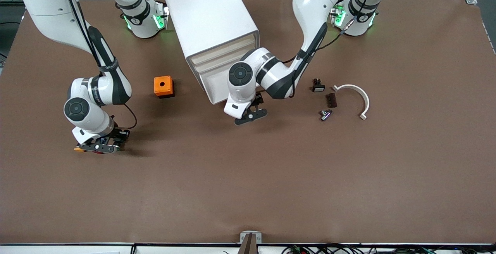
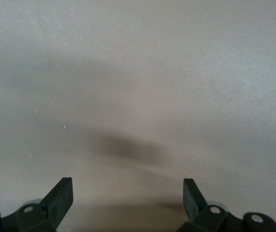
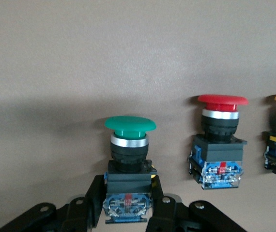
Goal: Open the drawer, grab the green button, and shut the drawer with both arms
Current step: 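Place the green button with the right gripper while the left gripper pushes drawer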
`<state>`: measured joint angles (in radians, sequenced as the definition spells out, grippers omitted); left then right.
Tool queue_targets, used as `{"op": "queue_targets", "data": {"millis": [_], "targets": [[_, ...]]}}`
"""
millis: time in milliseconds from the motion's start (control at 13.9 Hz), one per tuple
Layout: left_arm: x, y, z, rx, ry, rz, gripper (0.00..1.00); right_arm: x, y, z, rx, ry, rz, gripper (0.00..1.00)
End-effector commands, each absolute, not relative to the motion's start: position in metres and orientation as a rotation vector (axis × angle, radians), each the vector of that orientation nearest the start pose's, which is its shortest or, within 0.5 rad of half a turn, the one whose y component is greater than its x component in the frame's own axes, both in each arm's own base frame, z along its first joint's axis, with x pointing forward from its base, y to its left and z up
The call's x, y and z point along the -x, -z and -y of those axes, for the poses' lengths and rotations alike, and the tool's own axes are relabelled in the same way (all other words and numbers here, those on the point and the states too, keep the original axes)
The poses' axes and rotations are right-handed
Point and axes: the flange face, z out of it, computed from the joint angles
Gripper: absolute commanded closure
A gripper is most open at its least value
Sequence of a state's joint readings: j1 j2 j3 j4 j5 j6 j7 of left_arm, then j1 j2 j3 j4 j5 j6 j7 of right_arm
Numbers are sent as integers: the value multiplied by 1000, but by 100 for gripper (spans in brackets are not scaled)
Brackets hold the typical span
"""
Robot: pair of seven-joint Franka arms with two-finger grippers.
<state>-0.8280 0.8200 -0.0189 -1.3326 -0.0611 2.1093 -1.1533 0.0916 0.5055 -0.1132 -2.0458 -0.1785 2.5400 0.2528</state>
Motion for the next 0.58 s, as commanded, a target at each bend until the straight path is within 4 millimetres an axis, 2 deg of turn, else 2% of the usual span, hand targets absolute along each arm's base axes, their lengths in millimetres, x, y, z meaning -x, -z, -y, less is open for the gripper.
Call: {"op": "queue_targets", "data": {"millis": [0, 288, 359, 431, 503], "targets": [[-470, -239, 564, 3078, -110, 548, 0, -600, -196, 11, 3302, 38, -189, 100], [-451, -237, 578, 3077, -112, 518, 0, -602, -194, 11, 3300, 43, -193, 100], [-446, -236, 581, 3072, -114, 525, 0, -603, -192, 13, 3298, 38, -212, 82], [-442, -237, 584, 3073, -117, 524, 0, -604, -190, 11, 3297, 38, -231, 25], [-434, -237, 590, 3078, -132, 508, 0, -604, -189, 10, 3295, 38, -254, 0]]}}
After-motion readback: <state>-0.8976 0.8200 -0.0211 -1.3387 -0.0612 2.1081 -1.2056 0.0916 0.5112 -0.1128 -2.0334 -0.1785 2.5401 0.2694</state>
